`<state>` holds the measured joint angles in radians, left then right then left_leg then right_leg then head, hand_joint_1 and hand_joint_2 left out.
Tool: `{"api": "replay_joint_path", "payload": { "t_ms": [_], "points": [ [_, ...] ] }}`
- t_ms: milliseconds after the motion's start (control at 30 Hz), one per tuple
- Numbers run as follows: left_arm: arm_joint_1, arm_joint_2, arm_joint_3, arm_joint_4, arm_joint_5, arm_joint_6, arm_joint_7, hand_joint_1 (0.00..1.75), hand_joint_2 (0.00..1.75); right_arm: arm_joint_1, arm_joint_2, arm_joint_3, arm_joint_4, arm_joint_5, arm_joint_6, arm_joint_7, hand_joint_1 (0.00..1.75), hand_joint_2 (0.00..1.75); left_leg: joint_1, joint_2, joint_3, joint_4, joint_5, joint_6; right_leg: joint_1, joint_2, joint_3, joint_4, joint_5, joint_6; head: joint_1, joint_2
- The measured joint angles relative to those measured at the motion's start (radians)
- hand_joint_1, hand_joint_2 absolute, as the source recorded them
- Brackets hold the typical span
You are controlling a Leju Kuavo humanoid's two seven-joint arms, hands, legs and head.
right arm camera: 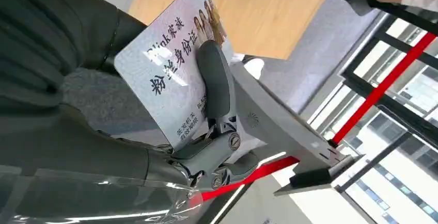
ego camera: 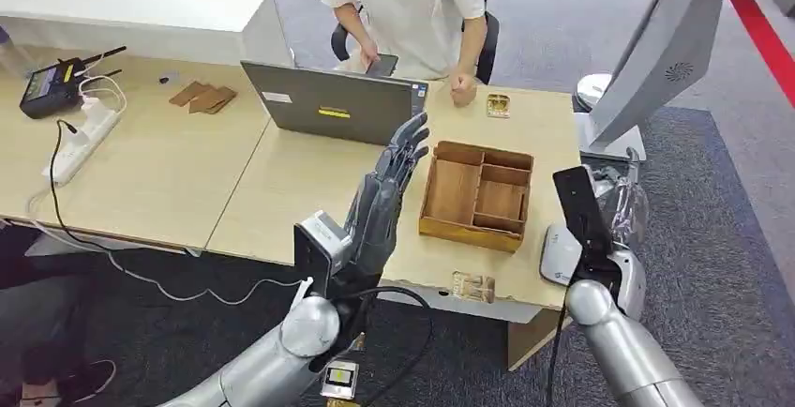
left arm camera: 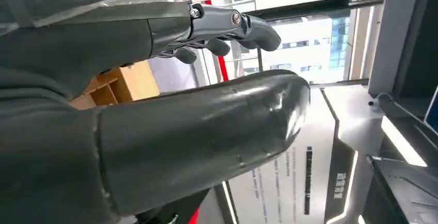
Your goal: Pass the card to the sensor for recognition and then transmit it.
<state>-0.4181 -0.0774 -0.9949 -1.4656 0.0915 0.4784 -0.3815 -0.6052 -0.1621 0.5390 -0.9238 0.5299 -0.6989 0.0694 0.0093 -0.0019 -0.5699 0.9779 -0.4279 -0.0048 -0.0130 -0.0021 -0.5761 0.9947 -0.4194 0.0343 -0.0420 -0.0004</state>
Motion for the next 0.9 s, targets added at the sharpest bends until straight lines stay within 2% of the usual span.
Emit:
{"api": "replay_joint_path", "payload": {
  "t_ms": [167,267,600,833,900],
  "points": [
    [0.0,-0.004,0.0,0.003,-0.002,-0.032,0.0,0.0,0.0,-0.018,-0.002,0.006,-0.094,0.022,0.006,0.045,1.75,1.75,0.0,0.0,0.0,0.0,0.0,0.0,0.0,0.0,0.0,0.0,0.0,0.0,0.0,0.0],
    [-0.001,-0.012,0.0,0.01,0.002,-0.054,-0.011,0.0,0.0,-0.049,-0.002,0.014,-0.124,0.051,0.041,0.071,1.75,1.75,0.0,0.0,0.0,0.0,0.0,0.0,0.0,0.0,0.0,0.0,0.0,0.0,0.0,0.0],
    [-0.033,-0.057,-0.006,0.052,0.058,-0.127,-0.077,0.0,0.0,-0.211,0.034,0.098,-0.073,0.171,0.153,0.098,1.75,1.75,0.0,0.0,0.0,0.0,0.001,0.0,0.0,0.0,0.0,0.0,0.0,0.0,0.0,0.0],
    [-0.033,-0.058,-0.006,0.052,0.058,-0.127,-0.077,0.0,0.0,-0.214,0.034,0.098,-0.073,0.174,0.154,0.099,1.75,1.75,0.0,0.0,0.0,0.0,0.001,0.0,0.0,0.0,0.0,0.0,0.0,0.0,0.0,0.0],
    [-0.041,-0.071,-0.009,0.068,0.071,-0.138,-0.09,0.0,0.0,-0.26,0.055,0.126,-0.034,0.211,0.19,0.124,1.75,1.75,0.0,0.0,0.0,0.0,0.001,0.0,0.0,0.0,0.0,0.0,0.0,0.0,0.0,0.0]
  ]
}}
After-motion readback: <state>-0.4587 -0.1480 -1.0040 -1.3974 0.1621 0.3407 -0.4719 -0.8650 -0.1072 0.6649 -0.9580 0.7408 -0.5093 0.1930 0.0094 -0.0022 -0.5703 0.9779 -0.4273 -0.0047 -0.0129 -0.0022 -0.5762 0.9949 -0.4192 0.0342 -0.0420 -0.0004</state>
